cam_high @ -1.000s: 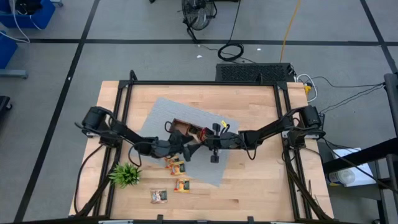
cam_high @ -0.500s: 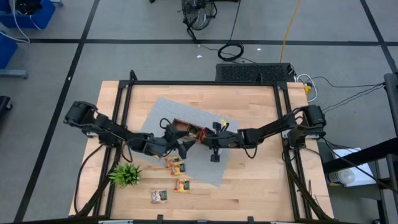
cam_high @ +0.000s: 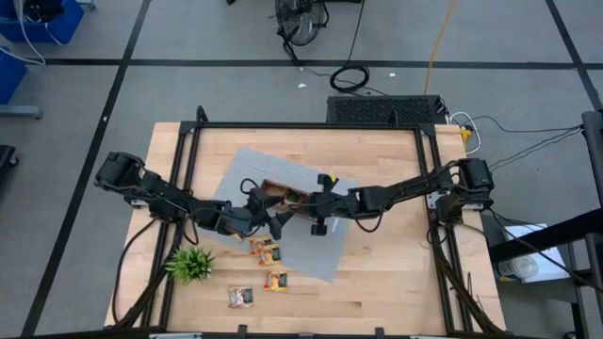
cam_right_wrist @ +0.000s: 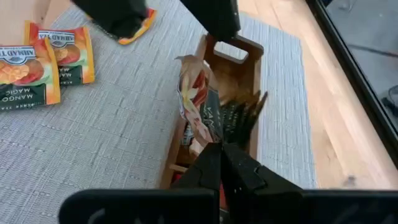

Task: Pick & Place Tea
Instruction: Put the brown tea bag into the wooden organizer

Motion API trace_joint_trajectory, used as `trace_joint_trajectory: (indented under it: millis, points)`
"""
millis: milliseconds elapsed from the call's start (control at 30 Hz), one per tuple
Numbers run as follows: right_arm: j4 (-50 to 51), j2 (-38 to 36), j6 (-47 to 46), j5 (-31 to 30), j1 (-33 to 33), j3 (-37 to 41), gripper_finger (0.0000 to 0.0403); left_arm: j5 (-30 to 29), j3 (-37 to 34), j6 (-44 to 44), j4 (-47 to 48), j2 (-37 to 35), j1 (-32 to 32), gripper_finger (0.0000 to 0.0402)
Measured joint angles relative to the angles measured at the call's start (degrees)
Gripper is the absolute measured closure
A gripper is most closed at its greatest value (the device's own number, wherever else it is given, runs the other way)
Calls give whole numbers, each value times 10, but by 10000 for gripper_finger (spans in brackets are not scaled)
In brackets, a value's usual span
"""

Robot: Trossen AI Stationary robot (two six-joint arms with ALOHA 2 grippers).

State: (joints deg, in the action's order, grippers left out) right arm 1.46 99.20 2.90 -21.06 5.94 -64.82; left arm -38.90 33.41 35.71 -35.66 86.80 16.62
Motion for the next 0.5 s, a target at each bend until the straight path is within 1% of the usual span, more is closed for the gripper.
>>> trace_joint_trajectory:
  millis: [133, 400, 500]
  points:
    - [35, 0, -18, 2, -11, -9, 403, -1, 0, -14, -1, 0, 0, 78]
    - [32, 29, -40, 3, -19, -10, 403, -2, 0, -40, -5, 0, 0, 78]
    - [45, 31, -49, 3, -19, -10, 403, -2, 0, -45, -5, 0, 0, 78]
